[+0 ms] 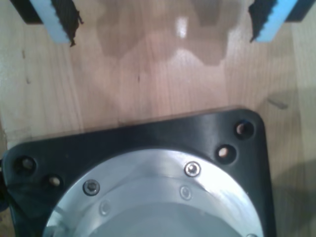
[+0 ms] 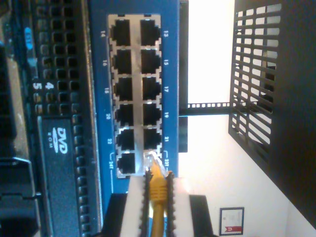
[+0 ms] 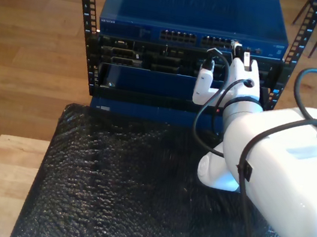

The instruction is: Grab the cable and plug it in

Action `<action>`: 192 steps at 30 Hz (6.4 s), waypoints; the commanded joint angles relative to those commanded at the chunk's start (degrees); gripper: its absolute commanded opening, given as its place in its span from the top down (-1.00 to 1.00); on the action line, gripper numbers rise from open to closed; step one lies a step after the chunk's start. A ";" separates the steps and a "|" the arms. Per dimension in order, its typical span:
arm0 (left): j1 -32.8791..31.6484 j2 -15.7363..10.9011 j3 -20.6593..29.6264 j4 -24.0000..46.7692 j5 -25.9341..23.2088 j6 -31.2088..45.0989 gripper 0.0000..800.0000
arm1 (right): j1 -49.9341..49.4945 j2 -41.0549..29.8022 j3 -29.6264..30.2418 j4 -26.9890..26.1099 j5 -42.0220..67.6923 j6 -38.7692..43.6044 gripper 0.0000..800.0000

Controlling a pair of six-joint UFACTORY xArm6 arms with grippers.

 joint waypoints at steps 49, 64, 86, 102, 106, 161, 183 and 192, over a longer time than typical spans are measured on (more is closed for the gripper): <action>0.00 0.00 0.00 0.00 0.00 0.00 -1.00 | 0.09 0.79 -2.46 0.18 1.41 0.09 1.00; 0.00 0.00 0.00 0.00 0.00 0.00 -1.00 | 0.09 1.23 -2.64 0.18 2.20 0.18 1.00; 0.00 0.00 0.00 0.00 0.00 0.00 -1.00 | 0.09 1.67 -3.52 0.18 2.37 0.79 1.00; 0.00 0.00 0.00 0.00 0.00 0.00 -1.00 | 0.53 -1.67 -0.79 -0.44 3.78 9.67 0.07; 0.00 0.00 0.00 0.00 0.00 0.00 -1.00 | 0.62 -2.55 0.97 -0.44 4.66 9.67 -0.06; 0.00 0.00 0.00 0.00 0.00 0.00 -1.00 | -21.01 -41.49 13.36 -28.57 66.90 8.79 -0.80; 0.00 0.00 0.00 0.00 0.00 0.00 -1.00 | -42.29 -43.08 8.97 -26.73 101.10 -14.95 -0.98; 0.00 0.00 0.00 0.00 0.00 0.00 -1.00 | -56.53 -45.71 5.63 -13.01 121.32 -38.24 -0.99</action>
